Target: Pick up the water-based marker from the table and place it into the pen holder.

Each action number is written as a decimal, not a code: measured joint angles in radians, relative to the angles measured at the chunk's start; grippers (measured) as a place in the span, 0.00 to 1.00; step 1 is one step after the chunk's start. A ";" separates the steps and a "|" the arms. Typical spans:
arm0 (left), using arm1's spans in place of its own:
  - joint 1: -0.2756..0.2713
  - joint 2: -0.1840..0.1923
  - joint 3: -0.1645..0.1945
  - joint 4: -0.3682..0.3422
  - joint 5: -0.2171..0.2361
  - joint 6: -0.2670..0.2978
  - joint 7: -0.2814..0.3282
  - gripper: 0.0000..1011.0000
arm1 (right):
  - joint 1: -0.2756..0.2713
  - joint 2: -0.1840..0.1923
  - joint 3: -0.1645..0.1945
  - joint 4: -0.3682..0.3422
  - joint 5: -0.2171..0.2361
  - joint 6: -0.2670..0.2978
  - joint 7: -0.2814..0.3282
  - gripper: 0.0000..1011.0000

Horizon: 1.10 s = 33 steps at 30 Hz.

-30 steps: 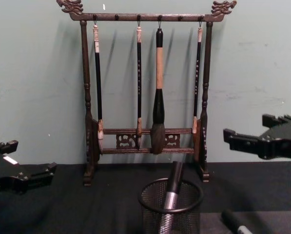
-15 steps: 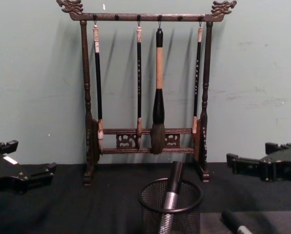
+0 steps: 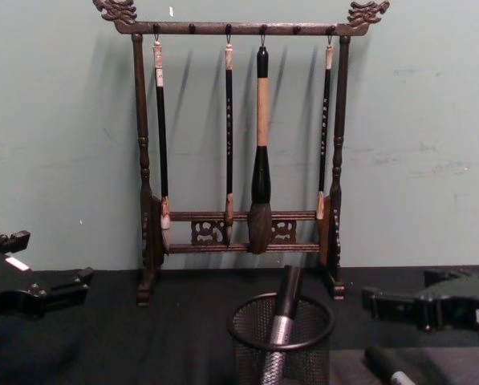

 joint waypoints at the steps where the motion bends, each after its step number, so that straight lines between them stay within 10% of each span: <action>1: 0.000 0.000 0.000 0.000 0.000 0.000 0.000 1.00 | 0.000 0.000 -0.002 0.002 0.000 0.002 0.001 0.99; 33: 0.000 0.000 0.000 0.000 0.000 0.000 0.000 1.00 | 0.004 -0.008 -0.030 0.078 -0.018 0.027 0.008 0.99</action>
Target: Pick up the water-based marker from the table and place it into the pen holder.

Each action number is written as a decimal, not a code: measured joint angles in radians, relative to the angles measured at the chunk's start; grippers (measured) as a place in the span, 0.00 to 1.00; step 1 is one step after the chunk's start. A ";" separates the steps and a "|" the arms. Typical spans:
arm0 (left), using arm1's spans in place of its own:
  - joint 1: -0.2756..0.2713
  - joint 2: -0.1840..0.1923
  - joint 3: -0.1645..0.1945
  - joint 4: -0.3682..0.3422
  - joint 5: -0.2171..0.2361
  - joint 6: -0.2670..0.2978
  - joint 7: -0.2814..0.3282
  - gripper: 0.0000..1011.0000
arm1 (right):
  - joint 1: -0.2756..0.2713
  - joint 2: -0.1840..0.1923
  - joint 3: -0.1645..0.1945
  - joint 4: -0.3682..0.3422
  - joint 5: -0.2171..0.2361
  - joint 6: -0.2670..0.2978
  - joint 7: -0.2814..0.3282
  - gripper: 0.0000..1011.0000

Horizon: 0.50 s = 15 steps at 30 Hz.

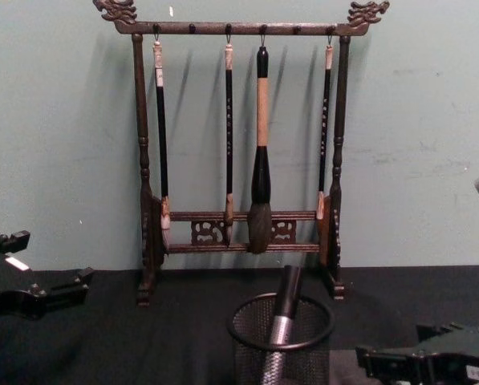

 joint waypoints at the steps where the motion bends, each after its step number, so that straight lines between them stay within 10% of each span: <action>1: 0.000 0.000 0.000 0.000 0.000 0.000 0.000 1.00 | 0.000 0.000 0.000 0.002 0.000 0.000 0.001 0.99; 15: 0.000 0.000 0.000 0.000 0.000 0.000 0.000 1.00 | -0.001 0.003 -0.004 0.015 -0.001 0.005 0.009 0.99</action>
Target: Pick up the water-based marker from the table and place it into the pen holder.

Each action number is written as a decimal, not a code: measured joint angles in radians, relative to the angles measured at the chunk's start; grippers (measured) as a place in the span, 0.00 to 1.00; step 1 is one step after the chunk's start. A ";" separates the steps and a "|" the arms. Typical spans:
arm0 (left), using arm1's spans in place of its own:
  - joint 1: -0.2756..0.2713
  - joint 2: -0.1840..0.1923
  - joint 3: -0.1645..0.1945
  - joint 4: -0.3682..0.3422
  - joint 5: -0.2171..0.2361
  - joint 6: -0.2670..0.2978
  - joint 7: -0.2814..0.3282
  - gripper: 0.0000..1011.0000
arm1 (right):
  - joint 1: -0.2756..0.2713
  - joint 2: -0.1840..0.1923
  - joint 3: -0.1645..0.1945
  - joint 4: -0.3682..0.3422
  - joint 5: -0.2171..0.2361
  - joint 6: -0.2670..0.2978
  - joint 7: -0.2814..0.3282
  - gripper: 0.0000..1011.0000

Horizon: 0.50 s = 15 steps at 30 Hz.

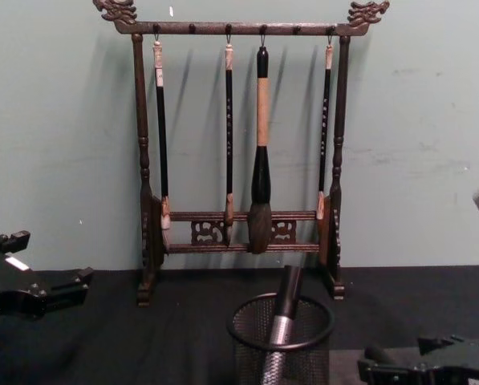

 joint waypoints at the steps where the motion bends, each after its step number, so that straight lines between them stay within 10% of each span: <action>1: 0.000 0.000 0.000 0.000 0.000 0.000 0.000 1.00 | -0.001 0.002 -0.001 0.001 -0.001 0.000 0.002 0.99; 15: 0.000 0.000 0.000 0.000 0.000 0.000 0.000 1.00 | -0.010 0.007 -0.007 0.013 -0.005 0.007 0.007 0.99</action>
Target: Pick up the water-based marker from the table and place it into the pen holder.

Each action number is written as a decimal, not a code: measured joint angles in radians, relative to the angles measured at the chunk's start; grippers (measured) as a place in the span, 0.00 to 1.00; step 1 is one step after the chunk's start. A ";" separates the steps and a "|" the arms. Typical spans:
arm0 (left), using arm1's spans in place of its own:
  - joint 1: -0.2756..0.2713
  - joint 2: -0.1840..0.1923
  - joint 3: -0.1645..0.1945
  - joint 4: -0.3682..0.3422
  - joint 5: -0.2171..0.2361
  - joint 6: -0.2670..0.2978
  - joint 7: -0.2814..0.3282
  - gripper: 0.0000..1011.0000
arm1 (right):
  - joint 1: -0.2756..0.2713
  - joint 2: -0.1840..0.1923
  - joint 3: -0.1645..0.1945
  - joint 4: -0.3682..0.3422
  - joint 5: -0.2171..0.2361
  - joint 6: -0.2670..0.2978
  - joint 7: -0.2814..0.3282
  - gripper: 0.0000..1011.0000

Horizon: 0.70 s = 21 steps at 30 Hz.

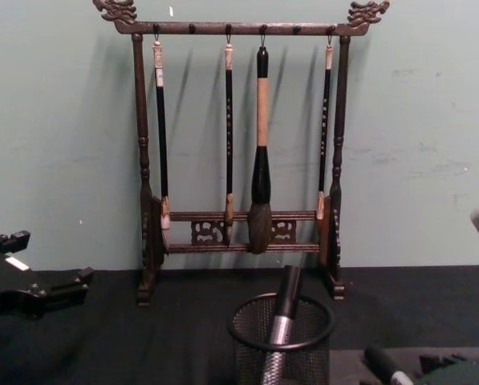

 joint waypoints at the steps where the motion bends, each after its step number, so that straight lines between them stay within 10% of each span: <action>1: 0.000 0.000 0.000 0.000 0.000 0.000 0.000 1.00 | 0.000 0.000 0.000 0.002 -0.001 0.000 0.000 0.99; 21: 0.000 0.000 0.000 0.000 0.000 0.000 0.000 1.00 | 0.008 -0.005 -0.003 0.022 -0.003 -0.003 0.003 0.99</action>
